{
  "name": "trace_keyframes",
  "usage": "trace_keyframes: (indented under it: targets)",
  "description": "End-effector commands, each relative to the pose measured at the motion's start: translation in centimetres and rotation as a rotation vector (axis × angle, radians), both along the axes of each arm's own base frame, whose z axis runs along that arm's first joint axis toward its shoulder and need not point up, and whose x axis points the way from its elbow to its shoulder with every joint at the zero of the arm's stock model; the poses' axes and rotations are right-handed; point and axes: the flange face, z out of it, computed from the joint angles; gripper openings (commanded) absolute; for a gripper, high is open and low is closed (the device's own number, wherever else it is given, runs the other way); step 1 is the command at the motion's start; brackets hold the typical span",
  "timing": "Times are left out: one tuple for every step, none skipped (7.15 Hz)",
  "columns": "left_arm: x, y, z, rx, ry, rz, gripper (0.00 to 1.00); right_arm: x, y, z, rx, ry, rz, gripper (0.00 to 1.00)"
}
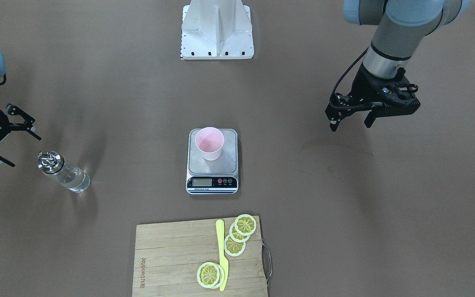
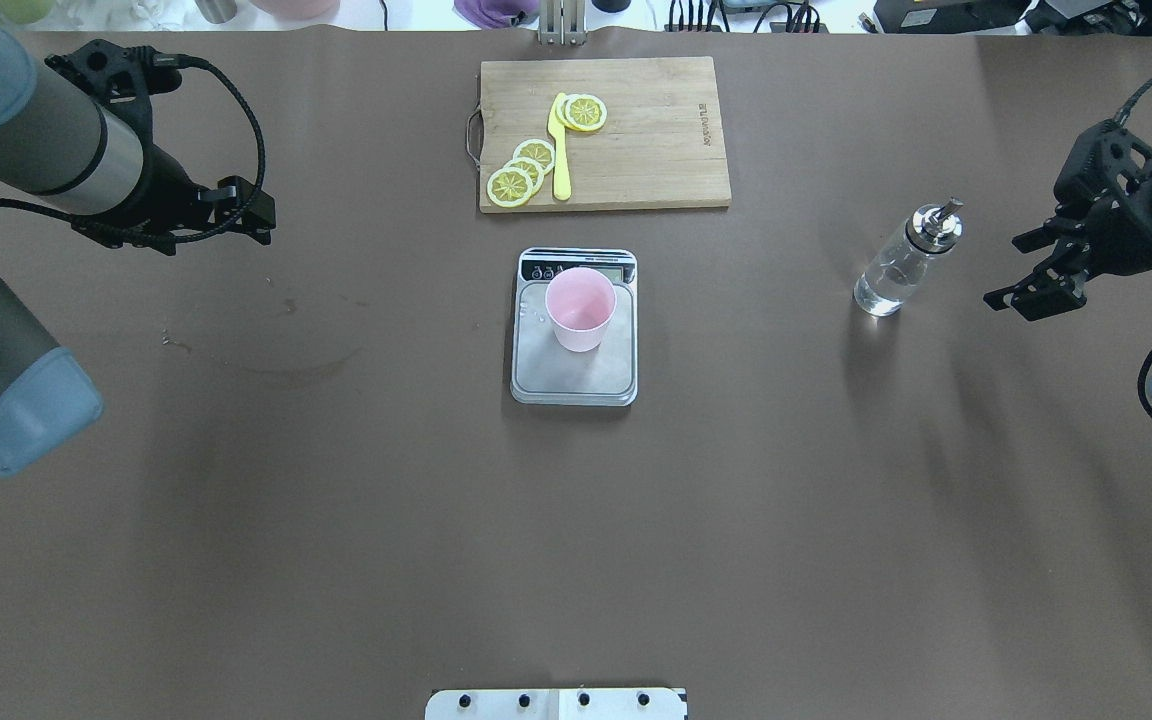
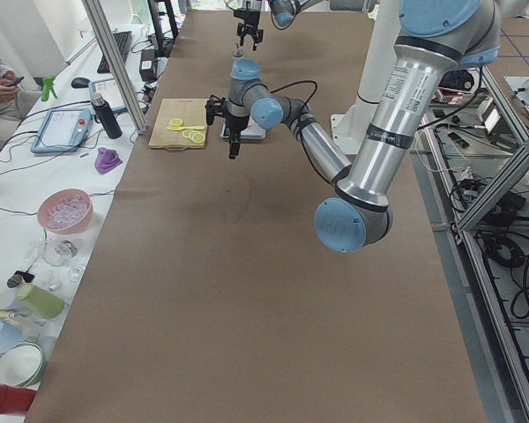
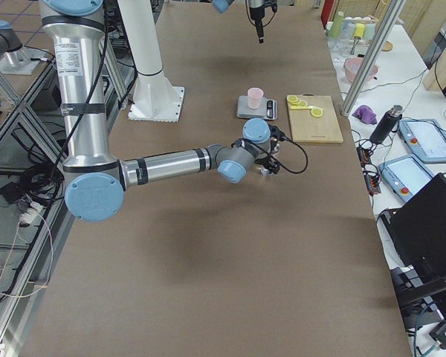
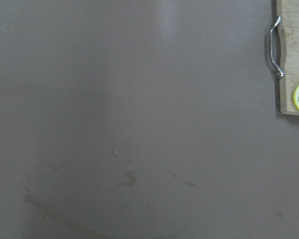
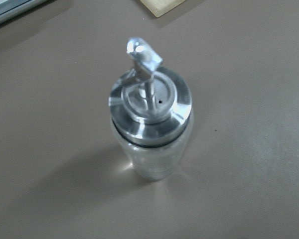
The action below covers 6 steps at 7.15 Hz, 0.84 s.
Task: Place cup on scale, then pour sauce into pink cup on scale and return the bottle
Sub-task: 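Move the right gripper down to the glass sauce dispenser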
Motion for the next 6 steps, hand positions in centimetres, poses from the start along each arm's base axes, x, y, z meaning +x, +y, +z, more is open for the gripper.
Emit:
trace_keyframes:
  targets:
    - [-0.8, -0.6, 0.6, 0.003, -0.013, -0.005, 0.97, -2.0, 0.8, 0.7, 0.027, -0.065, -0.01, 0.99]
    - [-0.9, -0.6, 0.5, 0.004, -0.012, -0.006, 0.97, -2.6, 0.8, 0.3, 0.019, -0.091, 0.001, 0.99]
    - [-0.9, -0.6, 0.5, 0.004, -0.012, -0.006, 0.97, -3.0, 0.8, 0.3, 0.012, -0.103, 0.007, 0.98]
    - [-0.9, -0.7, 0.4, 0.005, -0.011, -0.008, 0.97, -3.7, -0.1, -0.4, 0.021, -0.108, 0.008, 0.98]
    - [-0.9, -0.7, 0.3, 0.006, -0.01, -0.008, 0.97, -4.6, -1.3, -0.9, 0.036, -0.1, 0.03, 0.98]
    - [-0.9, -0.8, 0.0, 0.009, -0.008, -0.008, 0.97, -4.8, -1.7, -1.0, 0.045, -0.102, 0.037, 0.98]
